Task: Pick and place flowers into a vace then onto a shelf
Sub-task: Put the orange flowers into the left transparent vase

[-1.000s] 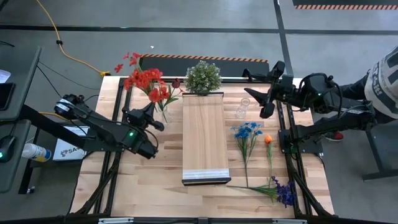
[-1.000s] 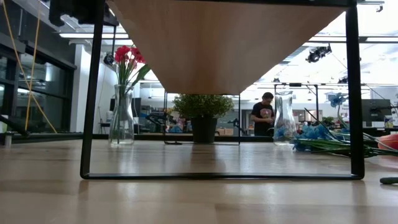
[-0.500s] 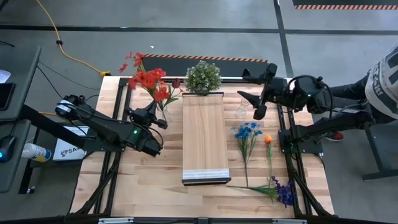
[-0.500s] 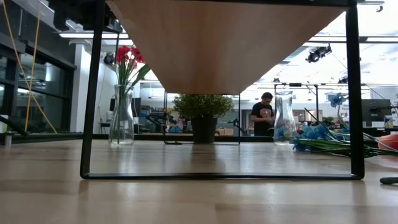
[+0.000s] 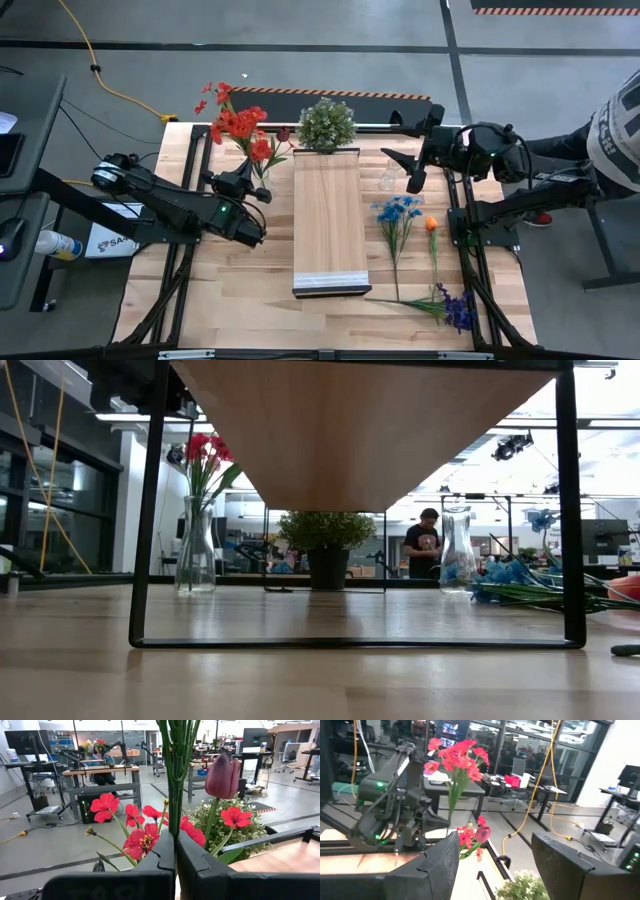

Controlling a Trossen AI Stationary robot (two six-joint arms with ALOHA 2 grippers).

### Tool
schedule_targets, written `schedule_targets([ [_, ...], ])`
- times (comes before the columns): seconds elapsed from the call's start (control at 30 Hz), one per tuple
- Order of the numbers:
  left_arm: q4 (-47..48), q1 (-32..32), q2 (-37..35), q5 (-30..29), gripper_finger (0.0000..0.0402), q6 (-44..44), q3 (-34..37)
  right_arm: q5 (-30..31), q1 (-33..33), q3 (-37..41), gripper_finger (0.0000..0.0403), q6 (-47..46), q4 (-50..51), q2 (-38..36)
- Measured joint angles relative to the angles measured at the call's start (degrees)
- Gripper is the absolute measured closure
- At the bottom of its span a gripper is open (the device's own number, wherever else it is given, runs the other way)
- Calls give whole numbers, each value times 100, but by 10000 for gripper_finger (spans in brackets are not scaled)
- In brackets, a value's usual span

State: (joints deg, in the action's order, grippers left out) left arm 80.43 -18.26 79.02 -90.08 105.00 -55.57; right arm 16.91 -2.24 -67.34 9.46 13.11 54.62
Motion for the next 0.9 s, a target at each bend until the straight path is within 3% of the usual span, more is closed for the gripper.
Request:
schedule_targets([
  [0.37,-599,183,74,29,369,23,303,187,0,-1,166,2,295,-196],
  [0.9,-761,176,70,11,369,25,322,921,0,-1,167,-22,1796,-202],
])
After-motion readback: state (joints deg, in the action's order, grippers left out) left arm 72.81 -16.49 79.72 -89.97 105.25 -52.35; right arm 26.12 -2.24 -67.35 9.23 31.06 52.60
